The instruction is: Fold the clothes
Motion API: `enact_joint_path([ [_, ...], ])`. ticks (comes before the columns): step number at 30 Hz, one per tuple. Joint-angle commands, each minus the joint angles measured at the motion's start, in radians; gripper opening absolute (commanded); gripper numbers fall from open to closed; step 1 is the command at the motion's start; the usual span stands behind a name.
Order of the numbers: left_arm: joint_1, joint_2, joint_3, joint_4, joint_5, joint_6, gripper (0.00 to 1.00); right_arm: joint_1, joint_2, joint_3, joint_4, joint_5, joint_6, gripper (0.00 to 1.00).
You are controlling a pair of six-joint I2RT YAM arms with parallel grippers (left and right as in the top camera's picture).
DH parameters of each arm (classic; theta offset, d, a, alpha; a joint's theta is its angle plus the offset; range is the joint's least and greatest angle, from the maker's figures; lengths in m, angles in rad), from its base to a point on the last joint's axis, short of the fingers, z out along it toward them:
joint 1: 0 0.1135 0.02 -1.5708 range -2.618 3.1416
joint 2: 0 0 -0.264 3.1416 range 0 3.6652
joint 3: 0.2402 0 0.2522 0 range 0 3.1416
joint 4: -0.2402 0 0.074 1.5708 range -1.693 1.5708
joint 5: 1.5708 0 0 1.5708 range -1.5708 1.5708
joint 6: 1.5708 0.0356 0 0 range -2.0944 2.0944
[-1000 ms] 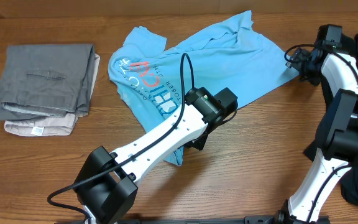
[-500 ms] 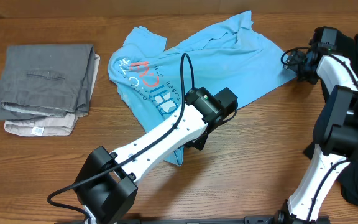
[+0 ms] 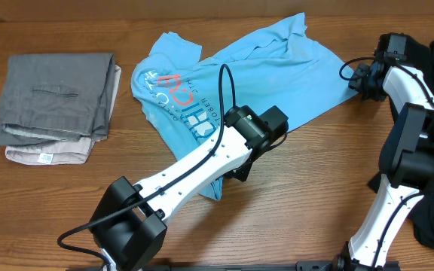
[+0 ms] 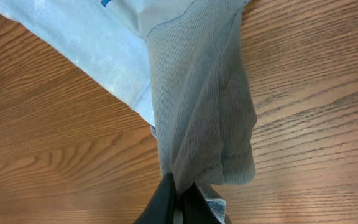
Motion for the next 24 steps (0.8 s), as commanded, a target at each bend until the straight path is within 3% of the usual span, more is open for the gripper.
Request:
enact_joint_path([
  [1,0.005,-0.024,0.013,0.002,-0.021,-0.021,0.04,-0.002,0.045,-0.005,-0.013,0.037,-0.003,0.45],
  [13,0.005,-0.024,0.013,0.003,-0.021,-0.022,0.04,0.024,0.052,-0.005,0.0,0.044,-0.058,0.47],
  [17,0.005,-0.024,0.013,0.008,-0.021,-0.021,0.04,0.027,0.074,-0.005,-0.003,0.044,-0.058,0.4],
  [22,0.005,-0.024,0.013,0.014,-0.021,-0.021,0.04,0.027,0.082,-0.005,-0.005,0.044,-0.057,0.15],
  [24,0.005,-0.024,0.013,0.014,-0.021,-0.021,0.04,0.027,0.082,-0.005,0.003,0.044,-0.057,0.12],
])
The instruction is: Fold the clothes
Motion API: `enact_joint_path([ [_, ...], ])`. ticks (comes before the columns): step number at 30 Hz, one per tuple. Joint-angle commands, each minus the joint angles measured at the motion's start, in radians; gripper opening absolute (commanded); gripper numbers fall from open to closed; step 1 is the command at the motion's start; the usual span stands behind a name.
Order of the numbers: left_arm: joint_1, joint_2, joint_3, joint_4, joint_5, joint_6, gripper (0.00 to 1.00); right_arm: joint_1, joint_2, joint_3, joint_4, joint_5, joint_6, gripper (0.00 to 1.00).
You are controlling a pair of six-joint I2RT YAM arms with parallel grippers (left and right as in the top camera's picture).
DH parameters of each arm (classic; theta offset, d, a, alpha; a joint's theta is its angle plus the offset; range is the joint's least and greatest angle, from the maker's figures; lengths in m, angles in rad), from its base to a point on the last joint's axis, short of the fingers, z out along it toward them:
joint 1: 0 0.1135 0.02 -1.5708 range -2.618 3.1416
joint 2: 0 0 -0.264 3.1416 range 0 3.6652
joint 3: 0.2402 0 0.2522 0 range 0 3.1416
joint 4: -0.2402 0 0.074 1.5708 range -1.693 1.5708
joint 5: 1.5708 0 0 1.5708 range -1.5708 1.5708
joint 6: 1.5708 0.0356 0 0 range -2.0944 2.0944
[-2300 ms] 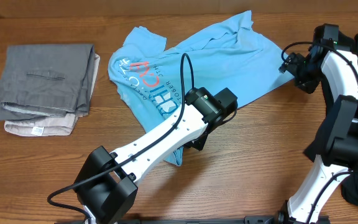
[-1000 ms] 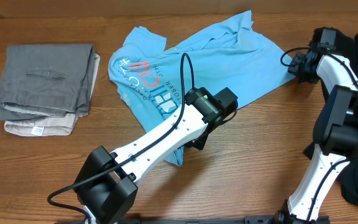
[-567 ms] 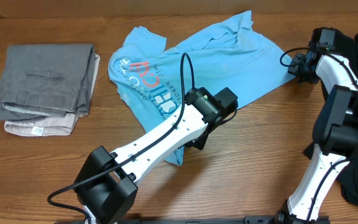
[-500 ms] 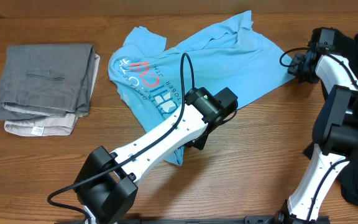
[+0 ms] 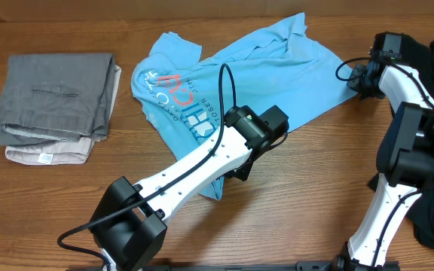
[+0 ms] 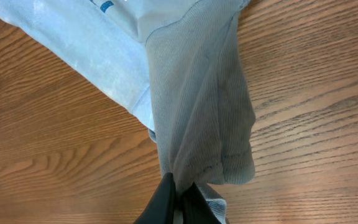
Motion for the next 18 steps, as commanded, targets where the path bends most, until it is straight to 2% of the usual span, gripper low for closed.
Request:
enact_joint_path([
  [1,0.005,-0.024,0.013,0.0,-0.021,-0.021,0.04,0.004,0.068,-0.014,-0.005,-0.01,-0.003,0.07],
  [2,0.005,-0.024,0.013,0.0,-0.021,-0.021,0.04,0.004,0.068,-0.014,-0.004,-0.01,-0.003,0.04],
  [8,0.005,-0.027,0.015,-0.005,-0.046,-0.021,0.04,0.004,0.06,0.023,-0.038,-0.01,-0.001,0.04],
  [18,0.019,-0.201,0.09,-0.038,-0.216,-0.077,0.04,0.004,-0.126,0.242,-0.323,-0.01,0.068,0.04],
])
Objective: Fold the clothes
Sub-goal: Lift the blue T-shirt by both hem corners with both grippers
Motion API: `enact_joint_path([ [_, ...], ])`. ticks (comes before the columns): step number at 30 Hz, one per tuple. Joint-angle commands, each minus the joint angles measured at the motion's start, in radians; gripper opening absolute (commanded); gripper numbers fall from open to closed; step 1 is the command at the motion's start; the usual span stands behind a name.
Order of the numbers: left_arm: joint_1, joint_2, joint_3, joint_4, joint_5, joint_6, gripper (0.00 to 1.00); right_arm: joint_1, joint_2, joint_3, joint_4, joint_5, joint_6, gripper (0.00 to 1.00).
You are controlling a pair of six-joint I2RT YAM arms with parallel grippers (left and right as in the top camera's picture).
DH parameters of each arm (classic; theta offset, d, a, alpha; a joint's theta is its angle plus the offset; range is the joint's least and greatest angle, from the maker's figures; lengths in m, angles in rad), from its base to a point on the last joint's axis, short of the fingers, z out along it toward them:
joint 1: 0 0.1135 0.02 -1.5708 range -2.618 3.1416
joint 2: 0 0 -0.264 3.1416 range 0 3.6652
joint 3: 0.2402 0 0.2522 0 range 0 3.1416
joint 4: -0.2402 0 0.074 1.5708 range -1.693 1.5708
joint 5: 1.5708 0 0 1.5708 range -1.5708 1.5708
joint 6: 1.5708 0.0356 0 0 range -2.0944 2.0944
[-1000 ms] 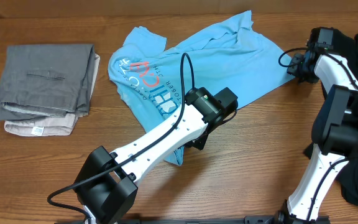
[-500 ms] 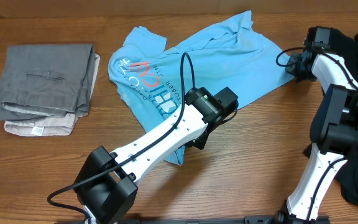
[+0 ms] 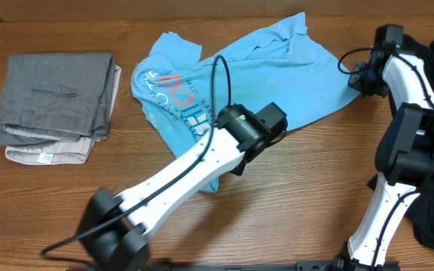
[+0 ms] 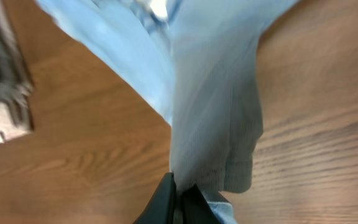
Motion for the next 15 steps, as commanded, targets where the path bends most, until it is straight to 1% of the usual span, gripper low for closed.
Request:
enact_joint_path([
  [1,0.024,-0.144,0.07,-0.003,-0.097,-0.041,0.04,0.0,-0.155,0.091,-0.066,-0.005,0.042,0.04],
  [5,0.068,-0.241,0.09,-0.004,-0.098,-0.021,0.04,0.0,-0.282,0.109,-0.177,-0.008,0.079,0.04],
  [10,0.116,-0.339,0.137,-0.004,-0.091,0.119,0.04,-0.007,-0.474,0.109,-0.274,-0.017,0.106,0.04],
  [12,0.116,-0.362,0.18,-0.004,-0.101,0.147,0.04,-0.014,-0.554,0.117,-0.305,-0.032,0.108,0.04],
  [15,0.116,-0.382,0.291,-0.005,-0.106,0.165,0.04,-0.028,-0.667,0.145,-0.357,-0.05,0.108,0.04],
])
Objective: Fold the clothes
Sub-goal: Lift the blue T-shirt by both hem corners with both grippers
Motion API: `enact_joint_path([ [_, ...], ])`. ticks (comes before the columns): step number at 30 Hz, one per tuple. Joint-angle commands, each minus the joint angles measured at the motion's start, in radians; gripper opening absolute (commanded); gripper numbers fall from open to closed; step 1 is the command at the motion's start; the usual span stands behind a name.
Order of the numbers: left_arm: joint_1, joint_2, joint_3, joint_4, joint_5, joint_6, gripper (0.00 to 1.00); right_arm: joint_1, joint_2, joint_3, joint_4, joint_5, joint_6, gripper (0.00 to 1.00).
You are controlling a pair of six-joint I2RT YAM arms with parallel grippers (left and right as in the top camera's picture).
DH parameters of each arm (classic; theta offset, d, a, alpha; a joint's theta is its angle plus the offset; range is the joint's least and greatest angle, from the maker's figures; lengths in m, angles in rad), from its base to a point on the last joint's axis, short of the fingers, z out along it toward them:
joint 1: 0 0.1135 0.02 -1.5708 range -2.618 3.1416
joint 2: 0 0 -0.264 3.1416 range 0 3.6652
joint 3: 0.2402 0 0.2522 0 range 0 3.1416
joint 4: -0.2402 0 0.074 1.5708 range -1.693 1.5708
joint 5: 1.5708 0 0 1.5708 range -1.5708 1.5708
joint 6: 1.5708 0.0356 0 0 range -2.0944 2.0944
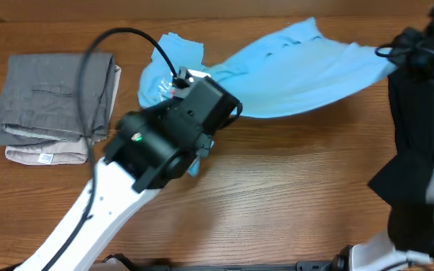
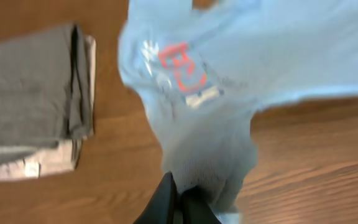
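Note:
A light blue T-shirt [image 1: 300, 68] with red and white print hangs stretched above the table between my two grippers. In the left wrist view my left gripper [image 2: 180, 198] is shut on a bunched edge of the T-shirt [image 2: 229, 68], and the printed part spreads out below it. In the overhead view the raised left arm hides those fingers. My right gripper [image 1: 399, 47] is at the far right, blurred, with the shirt's other end drawn taut to it.
A folded pile of grey clothes [image 1: 55, 98] lies at the table's left, also seen in the left wrist view [image 2: 30, 112]. Bare wooden table [image 1: 292, 196] lies below the shirt. The raised right arm and something dark [image 1: 413, 143] fill the right edge.
Both arms are much higher than before. The shirt has come off the table and now hangs stretched between the two grippers. The folded grey pile has come into the left wrist view.
At first the shirt lay crumpled on the table, my left gripper shut on its near edge and my right gripper at its far right corner. Little changed at the second moment. Then the left arm stood higher with the cloth, and now both hold the shirt in the air.

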Motion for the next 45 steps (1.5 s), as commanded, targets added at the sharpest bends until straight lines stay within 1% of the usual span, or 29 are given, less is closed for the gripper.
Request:
enact_joint_path([
  [1,0.001,-0.04,0.151,0.002,-0.03,0.073,0.04,-0.026,-0.133,0.059,-0.041,-0.016,0.019,0.04],
  [7,0.0,-0.041,0.438,-0.046,-0.029,0.131,0.04,-0.054,-0.288,0.187,-0.138,-0.016,0.019,0.04],
  [13,0.0,-0.041,0.733,-0.169,-0.023,0.142,0.04,-0.062,-0.395,0.331,-0.219,-0.015,0.041,0.04],
  [19,0.0,-0.05,0.911,-0.257,-0.006,0.126,0.04,-0.062,-0.445,0.41,-0.291,-0.015,0.052,0.04],
  [24,0.0,-0.093,0.949,-0.257,-0.023,0.071,0.04,-0.062,-0.467,0.447,-0.374,-0.015,0.082,0.04],
  [28,0.0,-0.141,0.949,-0.257,-0.026,0.05,0.04,-0.062,-0.477,0.467,-0.431,-0.015,0.095,0.04],
  [34,0.0,-0.207,0.949,-0.257,-0.018,0.025,0.04,-0.062,-0.502,0.489,-0.431,-0.035,0.106,0.04],
  [36,0.0,-0.221,0.949,-0.257,0.006,0.013,0.04,-0.062,-0.516,0.493,-0.432,-0.057,0.106,0.04],
  [45,0.0,-0.231,0.949,-0.256,0.052,-0.027,0.04,-0.062,-0.594,0.495,-0.431,-0.064,0.117,0.04],
])
